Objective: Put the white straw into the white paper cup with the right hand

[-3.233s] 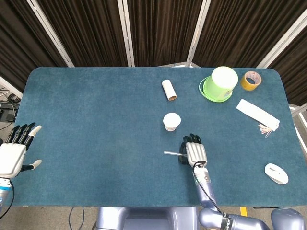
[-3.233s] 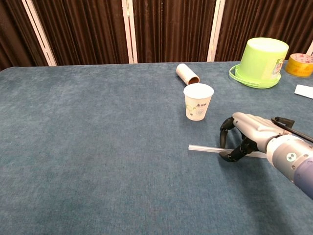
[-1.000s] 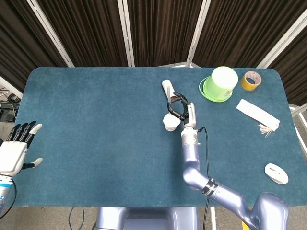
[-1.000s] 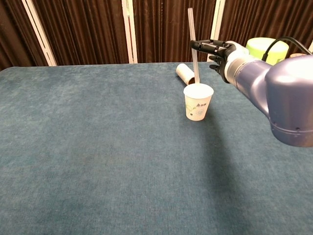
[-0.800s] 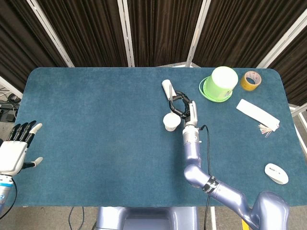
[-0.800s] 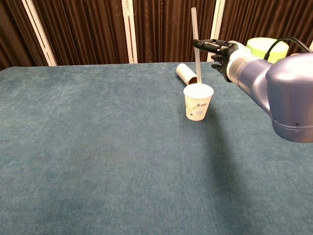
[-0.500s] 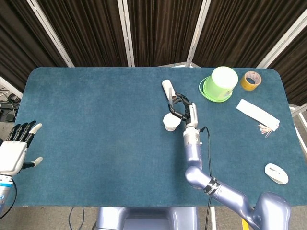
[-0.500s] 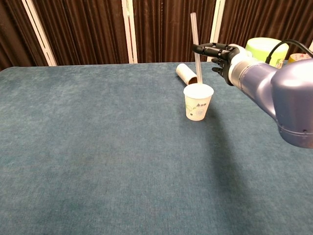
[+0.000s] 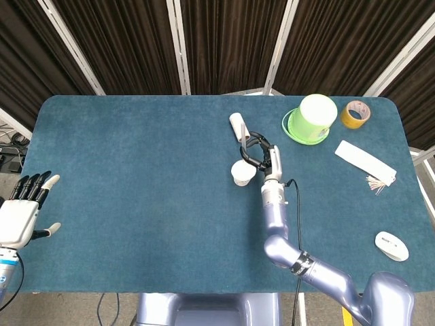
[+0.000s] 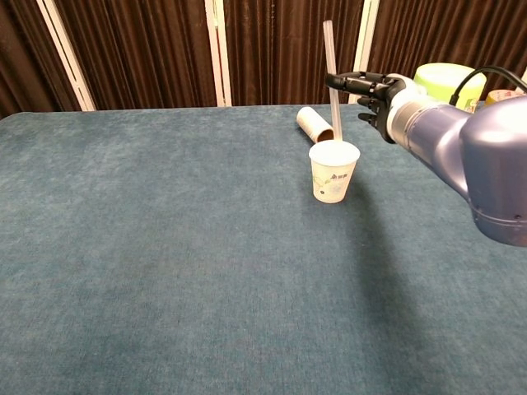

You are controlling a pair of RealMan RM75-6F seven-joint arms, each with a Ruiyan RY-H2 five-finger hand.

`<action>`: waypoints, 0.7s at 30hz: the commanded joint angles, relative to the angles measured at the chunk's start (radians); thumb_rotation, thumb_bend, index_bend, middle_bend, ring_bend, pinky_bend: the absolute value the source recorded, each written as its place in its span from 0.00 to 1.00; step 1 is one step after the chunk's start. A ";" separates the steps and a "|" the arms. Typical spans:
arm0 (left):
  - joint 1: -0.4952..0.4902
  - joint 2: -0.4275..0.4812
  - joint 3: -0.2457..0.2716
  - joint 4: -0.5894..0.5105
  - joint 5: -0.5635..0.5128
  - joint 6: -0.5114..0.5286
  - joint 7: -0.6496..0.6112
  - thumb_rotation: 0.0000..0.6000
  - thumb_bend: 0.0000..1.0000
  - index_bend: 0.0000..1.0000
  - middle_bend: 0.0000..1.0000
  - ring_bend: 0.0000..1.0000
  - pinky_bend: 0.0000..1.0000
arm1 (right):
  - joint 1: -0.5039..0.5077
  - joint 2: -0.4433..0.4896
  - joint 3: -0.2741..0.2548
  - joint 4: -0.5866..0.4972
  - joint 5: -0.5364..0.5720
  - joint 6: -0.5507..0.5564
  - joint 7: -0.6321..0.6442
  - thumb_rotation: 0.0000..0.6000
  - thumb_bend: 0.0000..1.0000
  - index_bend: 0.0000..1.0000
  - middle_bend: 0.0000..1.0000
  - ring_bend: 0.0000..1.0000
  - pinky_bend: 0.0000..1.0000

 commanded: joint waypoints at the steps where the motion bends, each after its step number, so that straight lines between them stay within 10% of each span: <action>1: 0.000 0.000 0.000 -0.001 -0.001 -0.001 -0.001 1.00 0.18 0.00 0.00 0.00 0.00 | 0.011 -0.005 0.004 0.013 0.007 -0.006 0.001 1.00 0.31 0.60 0.21 0.00 0.00; 21: -0.002 0.002 0.000 -0.003 -0.001 -0.003 -0.006 1.00 0.18 0.00 0.00 0.00 0.00 | 0.022 -0.008 0.006 0.067 -0.004 -0.034 0.053 1.00 0.27 0.50 0.13 0.00 0.00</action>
